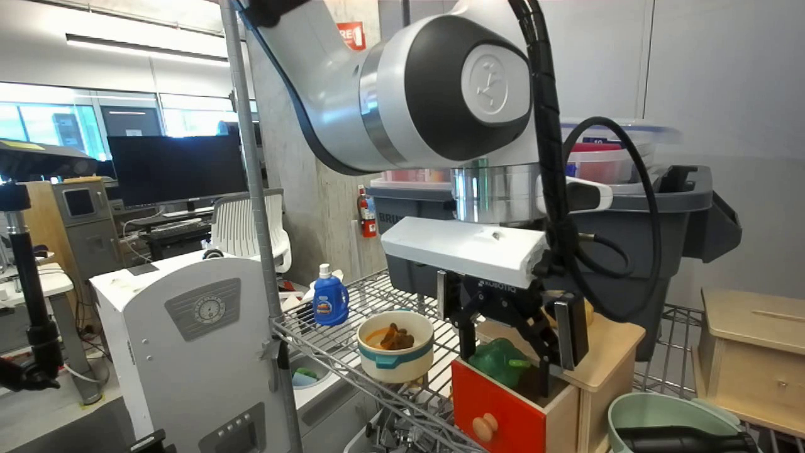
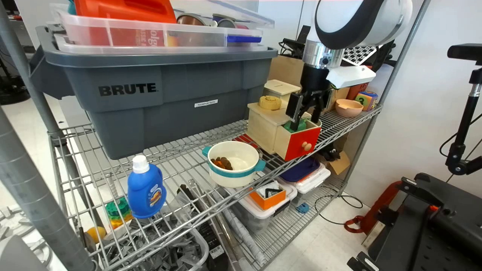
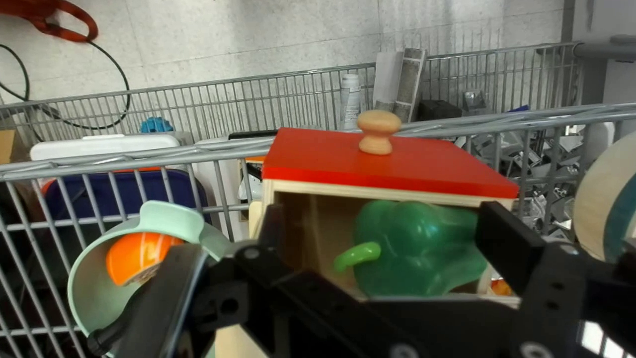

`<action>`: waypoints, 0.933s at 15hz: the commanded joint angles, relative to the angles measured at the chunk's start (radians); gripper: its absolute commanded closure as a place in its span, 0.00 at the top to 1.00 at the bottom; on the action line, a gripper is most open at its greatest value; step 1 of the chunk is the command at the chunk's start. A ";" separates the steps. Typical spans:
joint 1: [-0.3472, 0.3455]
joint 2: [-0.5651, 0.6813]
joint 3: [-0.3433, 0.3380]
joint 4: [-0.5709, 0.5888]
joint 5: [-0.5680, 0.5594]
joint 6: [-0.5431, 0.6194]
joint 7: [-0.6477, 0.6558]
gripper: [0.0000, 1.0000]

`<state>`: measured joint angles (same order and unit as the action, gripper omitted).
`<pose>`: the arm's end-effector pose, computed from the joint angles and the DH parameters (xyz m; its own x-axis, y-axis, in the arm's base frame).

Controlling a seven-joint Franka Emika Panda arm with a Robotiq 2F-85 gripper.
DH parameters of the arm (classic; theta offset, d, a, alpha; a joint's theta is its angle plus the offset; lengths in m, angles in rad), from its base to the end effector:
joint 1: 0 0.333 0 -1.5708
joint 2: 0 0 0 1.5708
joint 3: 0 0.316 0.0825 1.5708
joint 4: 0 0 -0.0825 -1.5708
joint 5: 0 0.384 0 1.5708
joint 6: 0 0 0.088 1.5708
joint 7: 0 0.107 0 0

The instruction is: Pick up the green pepper plush toy and put it in the boy to the left, pick up the light green object and put it in the bowl to the right

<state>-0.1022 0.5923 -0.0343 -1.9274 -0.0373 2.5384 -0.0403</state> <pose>0.6200 -0.0840 0.1799 0.9981 -0.0593 0.0164 -0.0599 -0.9973 0.0415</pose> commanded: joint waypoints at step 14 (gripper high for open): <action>0.000 0.027 0.018 0.050 0.020 -0.020 -0.021 0.25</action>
<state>-0.1012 0.6159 -0.0237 -1.8938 -0.0372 2.5356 -0.0403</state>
